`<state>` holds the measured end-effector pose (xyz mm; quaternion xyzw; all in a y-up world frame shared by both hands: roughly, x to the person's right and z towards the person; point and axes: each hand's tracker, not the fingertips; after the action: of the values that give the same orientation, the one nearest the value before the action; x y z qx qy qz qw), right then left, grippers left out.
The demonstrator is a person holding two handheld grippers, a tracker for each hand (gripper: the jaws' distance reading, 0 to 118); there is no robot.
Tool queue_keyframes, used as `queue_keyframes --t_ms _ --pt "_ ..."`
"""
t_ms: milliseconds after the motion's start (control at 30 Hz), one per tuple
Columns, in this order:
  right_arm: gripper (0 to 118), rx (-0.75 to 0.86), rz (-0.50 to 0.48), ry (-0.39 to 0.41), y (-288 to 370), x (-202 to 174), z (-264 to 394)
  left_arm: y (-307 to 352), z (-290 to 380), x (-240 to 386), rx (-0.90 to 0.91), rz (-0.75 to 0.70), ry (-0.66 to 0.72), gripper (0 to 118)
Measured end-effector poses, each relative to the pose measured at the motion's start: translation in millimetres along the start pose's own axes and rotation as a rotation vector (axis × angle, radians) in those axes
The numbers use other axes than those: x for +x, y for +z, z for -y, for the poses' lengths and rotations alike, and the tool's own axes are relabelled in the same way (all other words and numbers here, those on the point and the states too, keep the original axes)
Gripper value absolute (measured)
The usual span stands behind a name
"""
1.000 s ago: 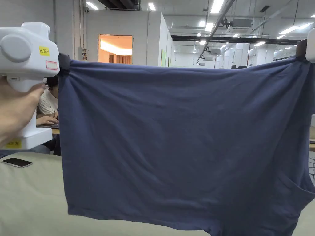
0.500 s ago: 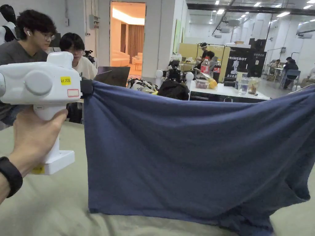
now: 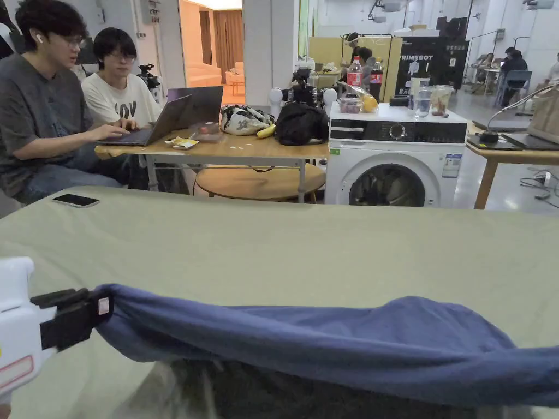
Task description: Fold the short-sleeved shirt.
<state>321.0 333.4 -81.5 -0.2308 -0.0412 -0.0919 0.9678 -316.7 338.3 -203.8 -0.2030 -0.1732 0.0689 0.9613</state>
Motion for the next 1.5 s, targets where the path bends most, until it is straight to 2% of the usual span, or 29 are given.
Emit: queue_keyframes --t_ms 67,100,133,200,233,333,367,400,433,467,500,567,667,733,767,900,933,967,1000,1067,1100,1133,1167,1300,1500 --pt "0 -0.054 -0.002 -0.011 13 8 29 15 28 -4 -0.056 0.000 0.015 2" --pt "0 -0.007 -0.008 0.038 23 1 35 18 42 -5 -0.084 -0.013 0.022 2" --pt "0 -0.072 -0.028 0.045 27 0 47 23 57 -8 -0.103 -0.011 0.028 2" --pt "0 -0.090 -0.007 0.054 32 -4 76 26 85 -14 -0.156 0.003 0.071 2" --pt "0 -0.178 -0.019 0.049 30 -13 87 26 99 -17 -0.160 0.013 0.106 1" --pt "3 -0.234 -0.016 0.102 29 -27 119 23 131 -23 -0.252 -0.023 0.139 2" --pt "17 -0.247 -0.005 0.117 22 -25 121 22 136 -24 -0.253 -0.022 0.132 3" --pt "35 -0.241 0.005 0.127 23 -28 126 23 140 -23 -0.267 -0.012 0.125 12" --pt "54 -0.235 0.002 0.114 24 -29 130 23 143 -23 -0.267 -0.014 0.115 26" --pt "67 -0.246 -0.015 0.096 25 -30 132 23 143 -24 -0.261 -0.019 0.103 40" --pt "67 -0.260 -0.044 0.066 19 -18 135 23 141 -24 -0.274 -0.004 0.100 45" --pt "67 -0.239 -0.044 0.062 21 -16 137 27 138 -22 -0.257 -0.002 0.106 57" --pt "67 -0.133 0.007 0.134 29 -20 128 33 121 -11 -0.191 -0.031 0.098 59" --pt "67 -0.040 0.039 0.195 38 -26 114 35 106 4 -0.125 -0.047 0.013 59" --pt "67 0.015 0.057 0.190 41 -30 109 36 98 13 -0.085 -0.062 -0.027 59" --pt "67 0.101 -0.005 0.117 44 -47 80 41 66 59 0.043 -0.053 -0.123 59" --pt "63 0.102 -0.006 0.121 42 -53 76 40 59 68 0.090 -0.039 -0.159 59" --pt "48 0.110 -0.005 0.121 39 -60 73 38 55 81 0.087 -0.021 -0.166 58" --pt "48 0.114 -0.011 0.124 36 -65 71 36 49 91 0.109 -0.011 -0.193 56" --pt "37 0.128 -0.025 0.129 27 -80 73 29 43 108 0.124 0.013 -0.231 51" --pt "19 0.128 -0.033 0.122 23 -84 73 26 42 115 0.124 0.018 -0.226 34" --pt "8 0.109 -0.056 0.113 18 -88 73 23 40 121 0.120 0.030 -0.226 9" --pt "0 0.101 -0.057 0.105 13 -93 75 22 40 126 0.114 0.053 -0.227 0" --pt "0 0.057 -0.045 0.117 0 -104 87 17 50 136 0.114 0.044 -0.267 0" --pt "0 0.036 -0.019 0.108 -7 -110 95 15 55 132 0.096 0.030 -0.246 0"
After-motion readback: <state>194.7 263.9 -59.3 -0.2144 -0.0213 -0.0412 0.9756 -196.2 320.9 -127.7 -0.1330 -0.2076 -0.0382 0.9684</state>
